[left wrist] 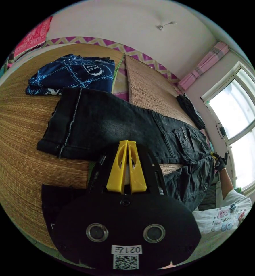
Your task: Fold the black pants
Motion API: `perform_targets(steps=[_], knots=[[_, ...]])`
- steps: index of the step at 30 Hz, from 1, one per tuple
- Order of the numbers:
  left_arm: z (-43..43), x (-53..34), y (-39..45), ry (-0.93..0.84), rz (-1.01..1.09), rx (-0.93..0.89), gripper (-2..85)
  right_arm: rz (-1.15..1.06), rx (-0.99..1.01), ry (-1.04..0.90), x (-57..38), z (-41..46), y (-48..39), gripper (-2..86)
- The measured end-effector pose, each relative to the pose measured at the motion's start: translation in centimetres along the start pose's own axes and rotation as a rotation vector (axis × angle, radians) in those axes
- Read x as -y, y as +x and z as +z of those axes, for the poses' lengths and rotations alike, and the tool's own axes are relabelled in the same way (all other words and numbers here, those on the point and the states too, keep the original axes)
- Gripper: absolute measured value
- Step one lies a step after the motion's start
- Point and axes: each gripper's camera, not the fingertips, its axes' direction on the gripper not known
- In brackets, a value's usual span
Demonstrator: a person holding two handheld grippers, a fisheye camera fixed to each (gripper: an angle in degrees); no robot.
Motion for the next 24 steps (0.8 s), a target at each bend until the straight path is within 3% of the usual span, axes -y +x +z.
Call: perform_targets(steps=[9,11,15,19,24], knots=[[1.0,-0.7,0.7,-0.01,-0.01,-0.012,-1.0,-0.132,0.072,-0.106,1.3,-0.8,-1.3,3.1],[1.0,-1.1,0.8,-0.008,-0.009,-0.017,-1.0,-0.119,0.171,-0.139,1.6,-1.9,-1.0,1.7],[0.9,-1.7,1.0,-0.004,-0.011,-0.028,-0.9,-0.021,0.596,-0.037,0.5,-4.9,2.3,0.5],[0.8,-2.3,1.1,-0.015,-0.015,-0.026,-0.9,0.19,0.544,-0.093,-1.9,-1.8,6.9,0.5],[0.2,-3.4,1.2,-0.017,-0.017,-0.03,-0.9,0.086,0.339,-0.07,-2.6,-3.3,4.3,1.6]])
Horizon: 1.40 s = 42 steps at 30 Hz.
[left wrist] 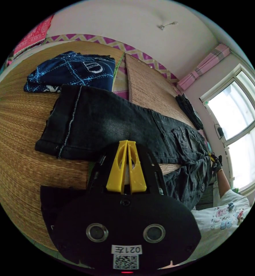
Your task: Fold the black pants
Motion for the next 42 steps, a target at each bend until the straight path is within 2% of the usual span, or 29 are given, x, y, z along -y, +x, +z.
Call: perform_targets(steps=[4,6,9,12,16,20,22,25,30,31,34,36,42], knots=[[-0.7,-1.0,-0.1,-0.003,-0.004,-0.003,-0.9,-0.157,-0.319,0.067,-1.7,-1.0,-6.1,1.2],[-1.1,-1.5,-0.2,-0.004,-0.005,-0.005,-0.9,-0.218,-0.314,0.094,-2.9,-1.1,-7.9,0.8],[-1.8,-2.3,-0.3,-0.005,-0.006,-0.006,-0.9,-0.247,-0.355,-0.083,-4.0,3.0,-8.3,-0.2],[-2.9,-3.3,-0.4,0.012,0.0,-0.008,-0.9,-0.303,-0.459,-0.049,-5.9,3.0,-10.7,-0.5],[-8.0,-6.1,1.5,0.149,0.108,-0.027,-0.9,-0.45,-0.392,0.12,-10.8,-0.3,-16.0,-0.6],[-13.0,-11.7,3.4,0.175,0.185,-0.015,-0.9,-0.541,-0.401,0.101,-16.9,-1.3,-19.2,-0.6],[-14.8,-15.0,3.3,0.176,0.151,0.017,-0.9,-0.48,-0.381,0.125,-21.4,-2.7,-19.3,-0.5],[-17.7,-21.1,1.7,0.232,-0.018,0.054,-0.6,-0.311,-0.295,0.234,-26.9,-5.4,-16.8,0.0],[-19.9,-28.8,-3.0,0.277,-0.341,-0.089,3.4,-0.003,-0.304,0.352,-32.6,-8.5,-10.1,2.5],[-20.0,-30.2,-4.1,0.29,-0.407,-0.137,6.7,0.059,-0.253,0.361,-33.3,-9.0,-8.3,3.7],[-19.9,-32.8,-6.5,0.337,-0.538,-0.227,8.5,0.186,-0.063,0.396,-34.8,-9.8,-4.5,6.4],[-19.6,-33.4,-7.7,0.361,-0.583,-0.285,8.6,0.243,0.008,0.416,-35.5,-9.9,-2.9,7.2],[-20.1,-33.1,-9.1,0.404,-0.579,-0.248,6.7,0.27,0.075,0.388,-35.8,-9.5,-1.1,7.7]])
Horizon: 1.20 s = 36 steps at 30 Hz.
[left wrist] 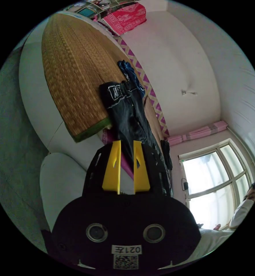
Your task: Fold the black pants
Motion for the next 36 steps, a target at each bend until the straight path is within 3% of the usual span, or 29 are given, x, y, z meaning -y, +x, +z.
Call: perform_targets(steps=[19,36], knots=[[-2.8,2.6,-1.0,-0.012,0.009,0.101,7.2,0.043,0.036,0.002,5.3,0.0,2.5,7.8],[2.2,6.3,1.7,-0.094,0.043,0.118,7.2,0.03,0.078,-0.036,8.3,5.2,3.5,7.4]])
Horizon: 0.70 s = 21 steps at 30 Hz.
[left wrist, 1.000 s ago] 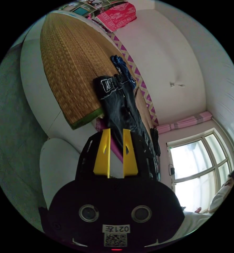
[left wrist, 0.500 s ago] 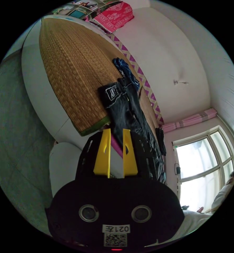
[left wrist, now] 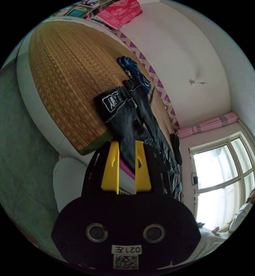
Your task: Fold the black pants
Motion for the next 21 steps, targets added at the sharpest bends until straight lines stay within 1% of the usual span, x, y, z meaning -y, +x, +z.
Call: perform_targets(steps=[4,8,10,13,18,21], knots=[[1.4,0.6,0.0,0.006,-0.037,0.013,0.4,-0.009,-0.004,-0.029,0.4,1.8,0.2,6.1],[2.8,1.3,0.6,0.001,-0.032,-0.026,-0.8,-0.017,-0.022,-0.058,0.9,3.7,0.3,2.8],[3.1,1.9,1.5,0.002,-0.016,-0.034,-0.9,-0.031,0.007,-0.09,1.9,4.6,-0.3,1.7],[3.4,3.7,4.9,-0.012,0.071,-0.033,-0.9,-0.079,0.082,-0.137,4.1,5.8,-2.5,1.0],[5.7,9.6,12.8,-0.106,0.273,0.046,-0.9,-0.146,0.181,-0.194,9.9,10.1,-8.4,0.8],[8.9,14.7,17.8,-0.193,0.359,0.111,-0.9,-0.198,0.157,-0.237,14.7,15.3,-12.5,0.8]])
